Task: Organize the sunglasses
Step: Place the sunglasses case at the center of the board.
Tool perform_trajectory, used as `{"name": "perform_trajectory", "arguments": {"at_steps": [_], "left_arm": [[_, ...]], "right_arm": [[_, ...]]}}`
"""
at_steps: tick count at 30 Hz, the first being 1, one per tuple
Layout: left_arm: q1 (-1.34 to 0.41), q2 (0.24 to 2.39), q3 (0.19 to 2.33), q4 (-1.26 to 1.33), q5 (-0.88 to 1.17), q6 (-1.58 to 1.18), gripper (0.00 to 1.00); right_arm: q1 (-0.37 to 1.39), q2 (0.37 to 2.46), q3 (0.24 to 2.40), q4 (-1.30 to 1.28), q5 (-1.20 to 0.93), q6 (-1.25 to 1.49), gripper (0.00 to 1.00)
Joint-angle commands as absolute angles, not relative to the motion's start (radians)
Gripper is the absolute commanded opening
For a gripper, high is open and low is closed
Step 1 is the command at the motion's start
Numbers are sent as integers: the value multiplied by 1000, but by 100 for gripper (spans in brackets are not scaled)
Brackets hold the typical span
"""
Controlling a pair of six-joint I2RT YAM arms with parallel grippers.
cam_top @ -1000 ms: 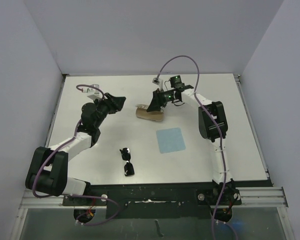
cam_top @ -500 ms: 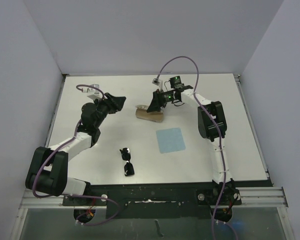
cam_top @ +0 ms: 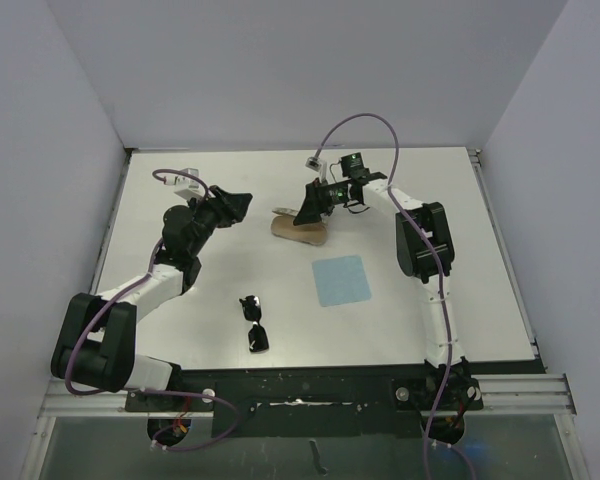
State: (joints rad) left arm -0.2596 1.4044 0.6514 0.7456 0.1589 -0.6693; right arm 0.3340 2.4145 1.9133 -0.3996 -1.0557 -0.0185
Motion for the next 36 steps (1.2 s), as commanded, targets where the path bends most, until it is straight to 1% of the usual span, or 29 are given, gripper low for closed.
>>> {"name": "perform_trajectory", "arguments": {"at_steps": [1,9,20,28,33,36], "left_arm": [[-253,1402,661,803,176,-672,54],[-254,1401,661,810,185,-672,55],[-254,1411,661,825,197,-680,55],[-254,1405,661,827,200,-680,55],[-254,1398,661,834,199,-682,55],[-253,1399,661,836,202,-682,55]], "right_arm": [[325,2376,1903,-353,-1069,-4,82],[272,2307,1786,-187,-1012,119,83],[240,2223,1721,-159,-931,130,84],[233,2131,1605,-129,-864,141,83],[243,2014,1499,-115,-729,161,76],[266,1935,1429,-105,-642,167,67]]}}
